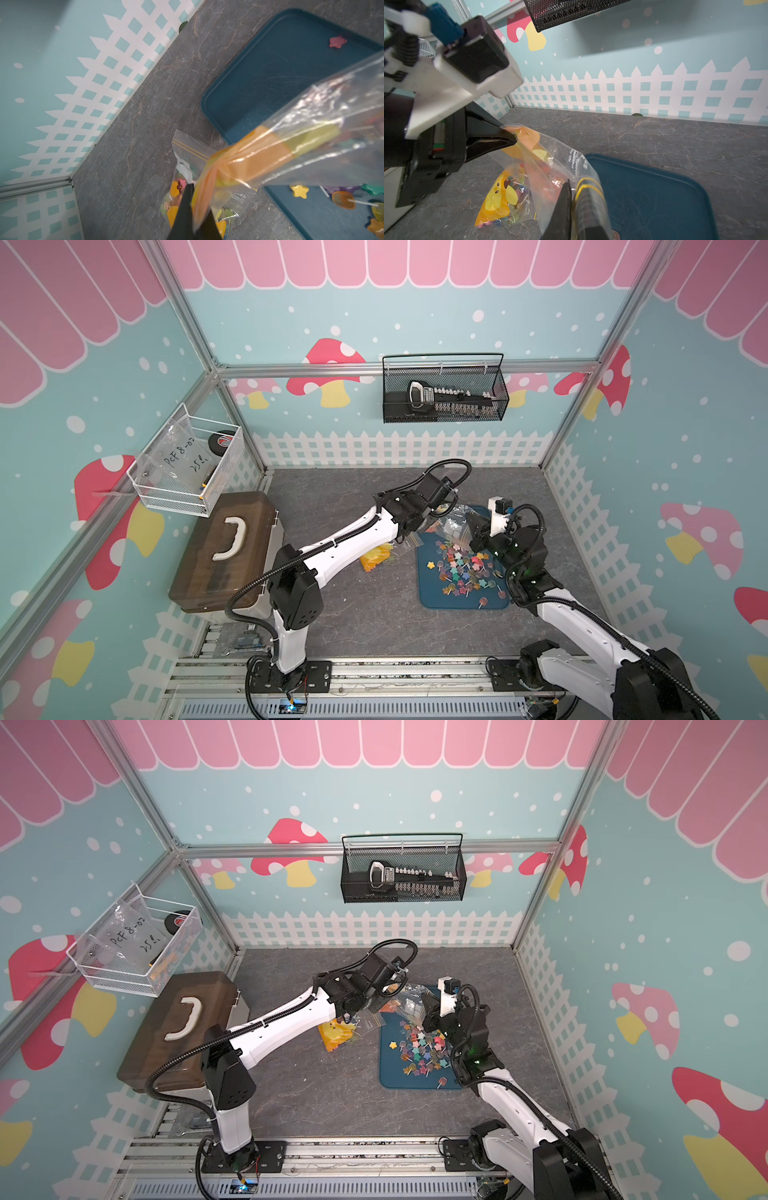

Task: Pour candies out of the ziploc bag
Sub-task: 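Pour the candies out of the ziploc bag onto the tray.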

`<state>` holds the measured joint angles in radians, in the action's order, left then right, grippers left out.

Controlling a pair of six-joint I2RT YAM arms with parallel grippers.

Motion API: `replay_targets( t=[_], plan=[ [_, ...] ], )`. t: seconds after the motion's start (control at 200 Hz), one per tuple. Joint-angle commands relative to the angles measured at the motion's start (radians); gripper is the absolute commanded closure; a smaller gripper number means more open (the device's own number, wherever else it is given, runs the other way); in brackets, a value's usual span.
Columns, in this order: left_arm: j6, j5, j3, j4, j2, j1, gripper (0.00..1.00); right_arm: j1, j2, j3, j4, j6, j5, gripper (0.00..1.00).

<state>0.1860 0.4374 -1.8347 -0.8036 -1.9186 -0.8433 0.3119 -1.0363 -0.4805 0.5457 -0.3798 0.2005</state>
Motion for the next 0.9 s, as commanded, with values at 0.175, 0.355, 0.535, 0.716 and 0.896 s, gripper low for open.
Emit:
replay_targets(
  t=[0.175, 0.355, 0.535, 0.716, 0.896],
  plan=[
    [-0.024, -0.057, -0.049, -0.003, 0.038, 0.006, 1.0, -0.007, 0.002, -0.028, -0.004, 0.015, 0.014, 0.83],
    [-0.018, -0.049, -0.06, -0.008, 0.041, 0.006, 1.0, -0.007, 0.007, -0.027, -0.02, 0.021, -0.001, 0.74],
    [-0.021, -0.042, -0.064, -0.008, 0.043, 0.007, 1.0, -0.006, 0.012, -0.027, -0.032, 0.027, -0.027, 0.59],
    [-0.03, -0.035, -0.073, -0.006, 0.043, 0.012, 1.0, -0.006, 0.028, -0.022, -0.059, 0.067, -0.031, 0.48],
    [-0.03, -0.034, -0.084, -0.008, 0.037, 0.013, 1.0, -0.007, 0.04, -0.014, -0.062, 0.111, -0.027, 0.42]
  ],
)
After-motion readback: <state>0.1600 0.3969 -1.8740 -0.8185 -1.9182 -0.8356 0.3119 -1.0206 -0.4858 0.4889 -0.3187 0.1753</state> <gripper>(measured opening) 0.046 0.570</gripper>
